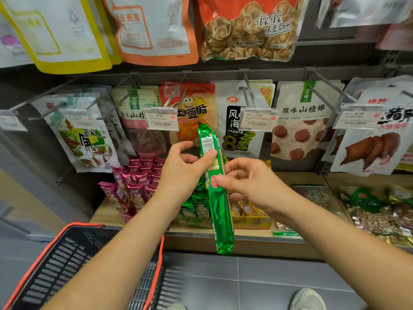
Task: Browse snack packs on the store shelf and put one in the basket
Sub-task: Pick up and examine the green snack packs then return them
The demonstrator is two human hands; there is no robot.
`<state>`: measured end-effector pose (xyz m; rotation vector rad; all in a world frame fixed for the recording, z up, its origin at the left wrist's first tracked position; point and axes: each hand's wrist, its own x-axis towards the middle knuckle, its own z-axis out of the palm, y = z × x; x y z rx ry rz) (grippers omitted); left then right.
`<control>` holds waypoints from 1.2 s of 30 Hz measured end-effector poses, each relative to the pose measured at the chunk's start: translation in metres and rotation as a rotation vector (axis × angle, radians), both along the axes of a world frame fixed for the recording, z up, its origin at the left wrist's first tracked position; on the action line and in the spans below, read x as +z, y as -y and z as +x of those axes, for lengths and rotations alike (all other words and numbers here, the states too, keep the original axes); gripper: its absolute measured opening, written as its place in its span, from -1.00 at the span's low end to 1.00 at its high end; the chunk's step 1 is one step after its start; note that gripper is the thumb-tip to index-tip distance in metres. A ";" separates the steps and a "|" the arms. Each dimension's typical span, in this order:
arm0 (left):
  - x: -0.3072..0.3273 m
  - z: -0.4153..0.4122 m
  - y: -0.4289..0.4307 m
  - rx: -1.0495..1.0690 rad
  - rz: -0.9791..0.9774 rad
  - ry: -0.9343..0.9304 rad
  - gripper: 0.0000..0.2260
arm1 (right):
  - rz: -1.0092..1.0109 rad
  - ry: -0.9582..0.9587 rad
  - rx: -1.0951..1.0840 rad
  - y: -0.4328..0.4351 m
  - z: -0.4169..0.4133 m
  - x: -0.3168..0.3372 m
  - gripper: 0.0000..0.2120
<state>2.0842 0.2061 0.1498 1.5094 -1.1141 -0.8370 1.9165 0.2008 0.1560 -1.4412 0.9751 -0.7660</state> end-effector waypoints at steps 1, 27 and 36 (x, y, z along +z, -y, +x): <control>0.001 0.000 -0.001 -0.060 0.043 -0.056 -0.24 | 0.008 0.030 -0.014 0.000 -0.001 0.001 -0.80; -0.029 0.009 -0.005 -0.399 0.337 0.122 -0.69 | 0.269 0.301 -0.373 0.035 -0.047 0.007 -0.74; -0.018 0.011 0.000 -0.171 0.135 0.003 -0.86 | 0.356 0.426 -0.449 0.048 -0.072 -0.001 -0.67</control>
